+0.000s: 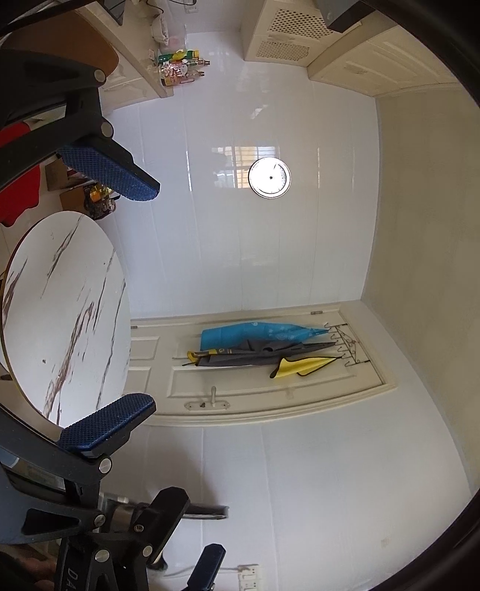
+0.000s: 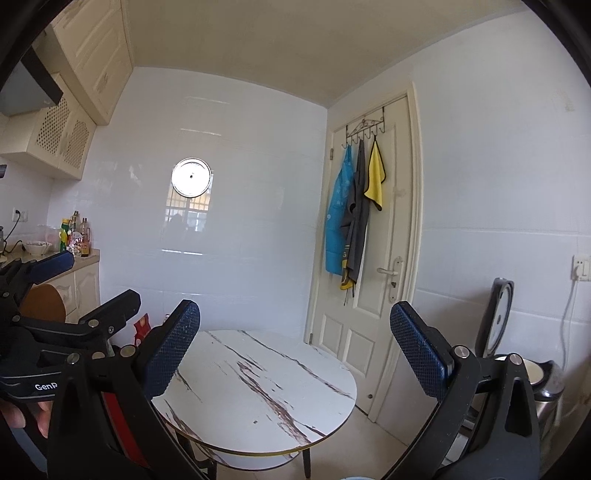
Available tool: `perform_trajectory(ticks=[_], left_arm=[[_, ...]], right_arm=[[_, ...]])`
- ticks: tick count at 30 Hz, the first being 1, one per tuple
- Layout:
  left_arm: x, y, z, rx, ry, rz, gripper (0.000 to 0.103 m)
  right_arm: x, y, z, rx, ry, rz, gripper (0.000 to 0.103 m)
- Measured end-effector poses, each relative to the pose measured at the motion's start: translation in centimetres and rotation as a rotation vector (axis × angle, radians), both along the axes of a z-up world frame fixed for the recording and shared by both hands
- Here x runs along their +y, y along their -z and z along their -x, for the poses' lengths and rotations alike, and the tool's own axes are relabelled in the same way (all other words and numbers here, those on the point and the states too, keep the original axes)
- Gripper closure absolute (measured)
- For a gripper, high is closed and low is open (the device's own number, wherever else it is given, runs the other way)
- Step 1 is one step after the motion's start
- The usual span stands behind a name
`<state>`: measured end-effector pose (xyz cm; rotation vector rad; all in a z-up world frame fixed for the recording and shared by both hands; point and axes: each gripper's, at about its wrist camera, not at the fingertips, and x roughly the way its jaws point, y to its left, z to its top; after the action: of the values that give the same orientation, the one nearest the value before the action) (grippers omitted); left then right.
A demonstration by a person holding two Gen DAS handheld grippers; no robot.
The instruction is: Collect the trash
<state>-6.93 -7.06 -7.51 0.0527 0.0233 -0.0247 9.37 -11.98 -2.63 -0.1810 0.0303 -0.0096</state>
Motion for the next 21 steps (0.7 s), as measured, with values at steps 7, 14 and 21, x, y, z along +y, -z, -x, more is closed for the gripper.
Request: perform_trajectory(ticks=[7,14,21], left_arm=[[-0.9,-0.3,1.4,-0.038,-0.035,0.015,0.0],[-1.4,0.7,1.7,-0.039,-0.049,0.037,0.0],[-1.9,1.3,0.7,-0.022,-0.053,0.042,0.0]], right_arm=[[0.9,-1.5,1.2,0.006,-0.02,-0.006,0.0],[1.1,-1.1,0.9,0.007,-0.015,-0.018,0.0],[0.9,-0.7,0.7,0.019,-0.016,-0.031,0.0]])
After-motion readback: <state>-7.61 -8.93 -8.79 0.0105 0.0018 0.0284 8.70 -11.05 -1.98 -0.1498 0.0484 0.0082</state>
